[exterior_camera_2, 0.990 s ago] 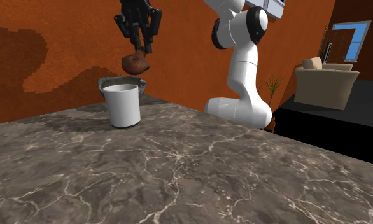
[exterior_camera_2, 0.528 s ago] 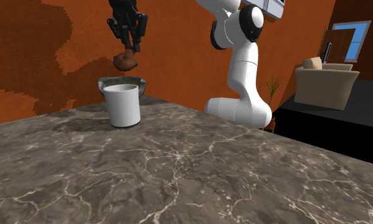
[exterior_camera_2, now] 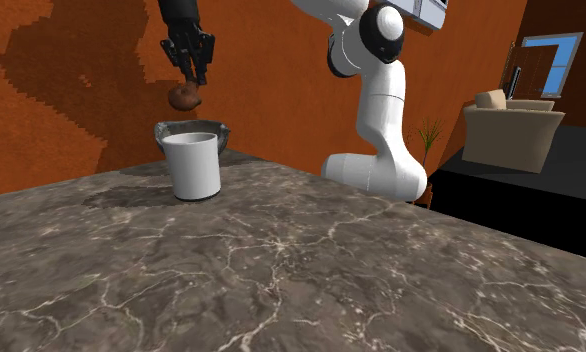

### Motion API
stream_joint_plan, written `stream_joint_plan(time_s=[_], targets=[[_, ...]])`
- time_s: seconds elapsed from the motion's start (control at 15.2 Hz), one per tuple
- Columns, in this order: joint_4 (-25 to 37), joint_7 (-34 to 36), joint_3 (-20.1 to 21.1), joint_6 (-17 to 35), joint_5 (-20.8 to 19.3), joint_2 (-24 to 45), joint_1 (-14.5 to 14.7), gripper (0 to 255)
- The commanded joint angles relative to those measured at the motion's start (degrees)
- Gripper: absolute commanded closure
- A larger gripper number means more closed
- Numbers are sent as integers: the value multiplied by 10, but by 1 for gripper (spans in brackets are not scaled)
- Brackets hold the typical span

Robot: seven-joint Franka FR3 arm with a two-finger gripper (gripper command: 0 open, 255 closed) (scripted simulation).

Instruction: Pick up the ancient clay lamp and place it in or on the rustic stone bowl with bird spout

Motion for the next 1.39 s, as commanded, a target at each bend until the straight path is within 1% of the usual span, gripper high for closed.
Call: stream_joint_plan(time_s=[0.0, 0.73, 1.25, 1.32], targets=[[-21, 3, 3, 13, -6, -11, -4, 255], [-151, 39, 20, 90, -30, -68, -27, 255], [-151, 39, 20, 90, -30, -68, -27, 255], [-151, 39, 20, 90, -30, -68, -27, 0]])
